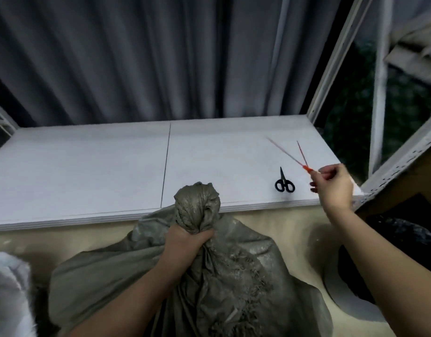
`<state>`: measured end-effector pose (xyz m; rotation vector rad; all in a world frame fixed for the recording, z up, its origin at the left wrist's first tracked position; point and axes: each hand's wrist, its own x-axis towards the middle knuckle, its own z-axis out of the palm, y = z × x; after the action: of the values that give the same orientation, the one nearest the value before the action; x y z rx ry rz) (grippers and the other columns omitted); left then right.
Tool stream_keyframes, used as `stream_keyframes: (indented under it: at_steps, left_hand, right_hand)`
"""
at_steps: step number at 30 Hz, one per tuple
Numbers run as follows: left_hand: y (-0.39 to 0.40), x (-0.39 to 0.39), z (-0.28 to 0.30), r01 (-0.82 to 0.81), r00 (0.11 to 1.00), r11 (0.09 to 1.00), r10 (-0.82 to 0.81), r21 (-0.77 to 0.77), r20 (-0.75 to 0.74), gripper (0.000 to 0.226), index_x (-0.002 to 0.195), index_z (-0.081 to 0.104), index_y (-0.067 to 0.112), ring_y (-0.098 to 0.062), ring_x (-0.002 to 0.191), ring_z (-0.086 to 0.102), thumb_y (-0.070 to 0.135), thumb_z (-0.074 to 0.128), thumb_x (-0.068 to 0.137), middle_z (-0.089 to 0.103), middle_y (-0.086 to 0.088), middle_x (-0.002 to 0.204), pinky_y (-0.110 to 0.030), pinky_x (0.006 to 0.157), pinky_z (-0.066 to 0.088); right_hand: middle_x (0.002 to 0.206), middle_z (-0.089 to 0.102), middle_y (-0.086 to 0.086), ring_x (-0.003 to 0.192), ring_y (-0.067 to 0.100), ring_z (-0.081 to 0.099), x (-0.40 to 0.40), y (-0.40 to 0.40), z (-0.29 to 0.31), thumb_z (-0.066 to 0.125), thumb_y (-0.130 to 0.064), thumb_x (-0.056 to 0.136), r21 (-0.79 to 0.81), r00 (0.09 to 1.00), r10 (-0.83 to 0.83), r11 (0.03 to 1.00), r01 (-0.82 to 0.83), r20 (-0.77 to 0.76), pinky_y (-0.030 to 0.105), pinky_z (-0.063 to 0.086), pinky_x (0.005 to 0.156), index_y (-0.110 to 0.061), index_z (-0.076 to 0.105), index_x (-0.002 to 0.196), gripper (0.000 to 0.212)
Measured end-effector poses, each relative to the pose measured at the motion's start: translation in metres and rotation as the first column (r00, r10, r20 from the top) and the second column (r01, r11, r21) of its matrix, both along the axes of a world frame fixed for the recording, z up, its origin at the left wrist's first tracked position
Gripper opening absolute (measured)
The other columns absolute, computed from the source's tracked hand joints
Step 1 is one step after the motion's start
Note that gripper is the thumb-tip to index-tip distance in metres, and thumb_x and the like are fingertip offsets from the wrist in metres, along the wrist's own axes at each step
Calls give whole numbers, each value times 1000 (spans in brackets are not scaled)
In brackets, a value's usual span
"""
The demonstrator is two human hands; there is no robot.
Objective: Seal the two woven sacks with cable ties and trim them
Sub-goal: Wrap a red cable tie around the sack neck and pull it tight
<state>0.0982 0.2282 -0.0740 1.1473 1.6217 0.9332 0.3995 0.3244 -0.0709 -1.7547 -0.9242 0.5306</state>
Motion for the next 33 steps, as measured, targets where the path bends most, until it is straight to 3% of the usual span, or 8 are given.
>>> stream_keyframes:
  at_steps: [7, 10, 17, 22, 24, 28, 31, 33]
  left_hand:
    - [-71, -24, 65, -119, 992, 986, 123, 115, -31, 65, 110, 63, 13, -15, 102, 63, 28, 86, 50, 68, -3, 106, -15, 82, 49]
    - [-95, -37, 75, -102, 967, 980, 138, 172, -216, 92, 125, 49, 21, -24, 119, 53, 46, 78, 42, 58, -3, 124, -42, 105, 40]
    - [-115, -53, 82, 146, 879, 964, -22, 224, -476, 97, 146, 31, 19, -10, 146, 9, 46, 78, 66, 27, 3, 154, -35, 121, -3]
    - [-107, -56, 77, 210, 841, 967, -102, 147, -531, 71, 118, 61, 31, -12, 129, 44, 65, 57, 56, 63, 9, 123, -36, 118, 0]
    - [-103, -55, 74, 173, 859, 976, -86, 129, -505, 61, 102, 67, 26, -17, 111, 57, 64, 59, 55, 69, 4, 106, -33, 109, 22]
    - [-96, -54, 72, 140, 851, 981, -50, 134, -523, 54, 98, 66, 24, -21, 106, 59, 57, 64, 54, 69, 2, 103, -34, 92, 41]
    - [-94, -54, 73, 143, 850, 981, -51, 135, -525, 46, 98, 67, 22, -25, 107, 58, 48, 73, 60, 69, -3, 106, -38, 93, 44]
    - [-93, -53, 74, 119, 854, 981, -23, 151, -520, 42, 96, 67, 21, -28, 106, 59, 44, 74, 62, 69, -6, 105, -38, 91, 46]
  right_hand:
    - [75, 47, 2, 54, 11, 47, -117, -100, 83, 43, -4, 98, -36, 718, 387, 867, -497, -578, 17, 50, 48, -9, 63, 114, 26]
    - [66, 53, -2, 49, 6, 52, -152, -137, 96, 43, -8, 99, -130, 592, 340, 782, -610, -731, 17, 52, 47, -9, 65, 107, 24]
    - [55, 54, 2, 38, 7, 51, -152, -174, 95, 46, -4, 88, -75, 183, 82, 697, -713, -980, 18, 48, 36, 2, 69, 84, 24]
    - [57, 50, 4, 36, 8, 47, -147, -171, 80, 82, 12, 54, 16, 22, 56, 601, -799, -998, 17, 45, 37, 5, 69, 91, 39]
    - [58, 54, 1, 37, 6, 46, -153, -170, 80, 81, -2, 65, -31, 107, 110, 540, -841, -988, 16, 45, 38, -1, 64, 93, 33]
    - [72, 62, -4, 47, 5, 50, -166, -177, 92, 63, -32, 88, -423, 579, 665, 406, -810, -471, 18, 49, 44, -19, 63, 88, 13]
    - [93, 69, 5, 83, 24, 66, -172, -178, 94, 55, -43, 92, -639, 394, 852, 521, -565, 346, 27, 48, 64, -23, 61, 102, 23]
    - [112, 67, 8, 104, 30, 62, -177, -178, 96, 47, -46, 94, -640, 279, 806, 587, -496, 522, 34, 46, 75, -22, 55, 116, 33]
